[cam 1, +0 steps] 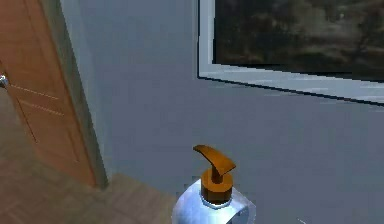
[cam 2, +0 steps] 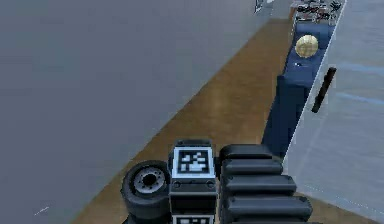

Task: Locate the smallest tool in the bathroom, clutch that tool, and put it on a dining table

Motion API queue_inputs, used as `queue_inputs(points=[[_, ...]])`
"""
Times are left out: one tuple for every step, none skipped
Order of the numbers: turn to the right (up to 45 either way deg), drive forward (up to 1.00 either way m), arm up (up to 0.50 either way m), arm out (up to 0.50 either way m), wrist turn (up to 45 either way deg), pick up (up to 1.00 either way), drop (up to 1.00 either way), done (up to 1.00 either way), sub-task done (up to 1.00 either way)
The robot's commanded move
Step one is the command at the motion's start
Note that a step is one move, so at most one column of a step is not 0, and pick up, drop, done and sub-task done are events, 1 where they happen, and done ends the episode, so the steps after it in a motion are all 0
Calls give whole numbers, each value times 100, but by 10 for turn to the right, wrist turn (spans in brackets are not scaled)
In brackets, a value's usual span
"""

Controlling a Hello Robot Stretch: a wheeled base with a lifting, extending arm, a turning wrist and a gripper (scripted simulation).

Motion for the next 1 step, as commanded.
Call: queue_inputs(points=[[-420, 0, 0, 0, 0, 0, 0, 0, 0]])
